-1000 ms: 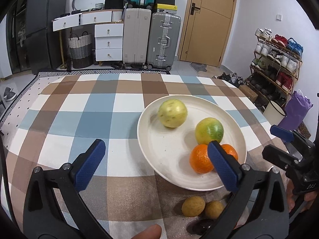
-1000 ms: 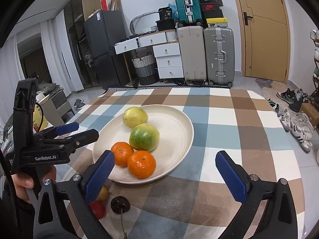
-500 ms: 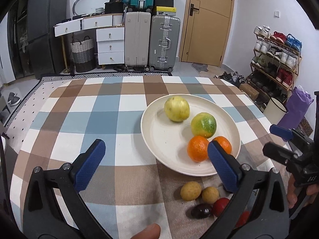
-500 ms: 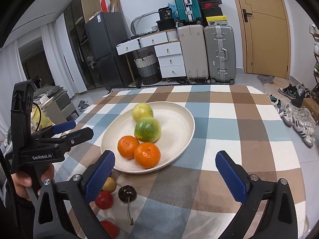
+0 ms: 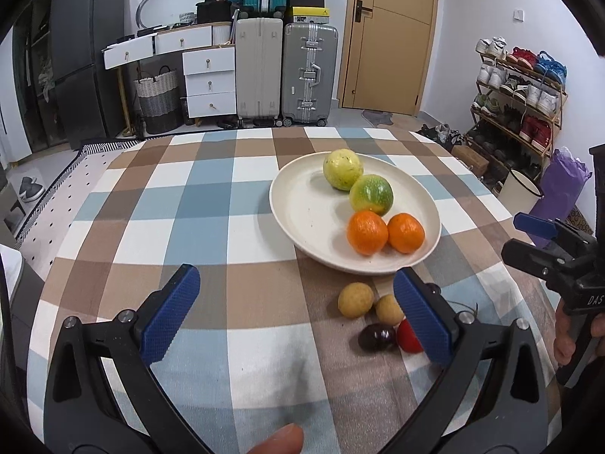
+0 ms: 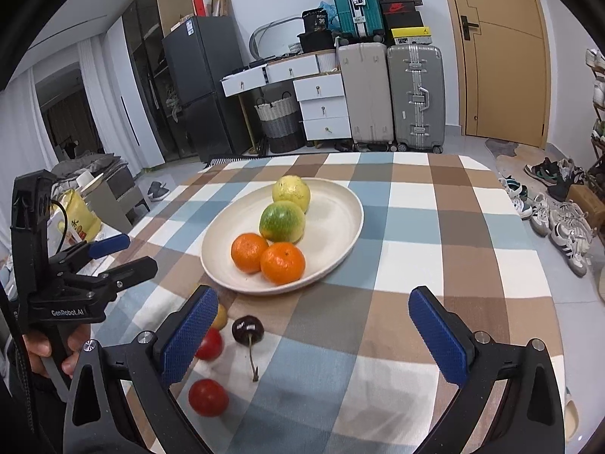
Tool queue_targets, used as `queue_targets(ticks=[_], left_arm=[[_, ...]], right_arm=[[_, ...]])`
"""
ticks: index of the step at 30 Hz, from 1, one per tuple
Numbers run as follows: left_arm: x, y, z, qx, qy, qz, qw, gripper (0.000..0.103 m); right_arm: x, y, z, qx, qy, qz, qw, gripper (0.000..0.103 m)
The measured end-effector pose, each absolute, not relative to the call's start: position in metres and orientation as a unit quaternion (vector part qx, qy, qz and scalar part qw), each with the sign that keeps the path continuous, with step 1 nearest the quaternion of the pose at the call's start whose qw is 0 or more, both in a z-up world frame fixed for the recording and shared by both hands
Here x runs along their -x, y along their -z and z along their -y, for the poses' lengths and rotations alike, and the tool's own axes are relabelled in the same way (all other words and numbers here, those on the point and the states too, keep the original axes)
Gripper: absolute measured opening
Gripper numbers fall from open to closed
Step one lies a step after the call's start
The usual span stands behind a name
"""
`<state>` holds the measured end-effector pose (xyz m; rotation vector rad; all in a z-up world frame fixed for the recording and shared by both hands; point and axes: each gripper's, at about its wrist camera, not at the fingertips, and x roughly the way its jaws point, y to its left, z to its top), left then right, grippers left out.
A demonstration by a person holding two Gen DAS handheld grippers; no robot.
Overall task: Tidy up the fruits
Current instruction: 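Move both open grippers back toward the loose cherries and tomatoes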
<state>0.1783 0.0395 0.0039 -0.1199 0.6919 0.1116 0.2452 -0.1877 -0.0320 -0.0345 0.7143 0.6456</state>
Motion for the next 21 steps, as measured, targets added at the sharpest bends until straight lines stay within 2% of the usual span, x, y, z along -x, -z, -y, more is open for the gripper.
queue_targets(ticks=[21], left_arm=[[-0.175,0.017,-0.047,0.078,-0.05,-0.36,0.928,0.102]], right_arm=[[-0.224,0.065,0.18,0.043,-0.298,-0.398,0.867,0.103]])
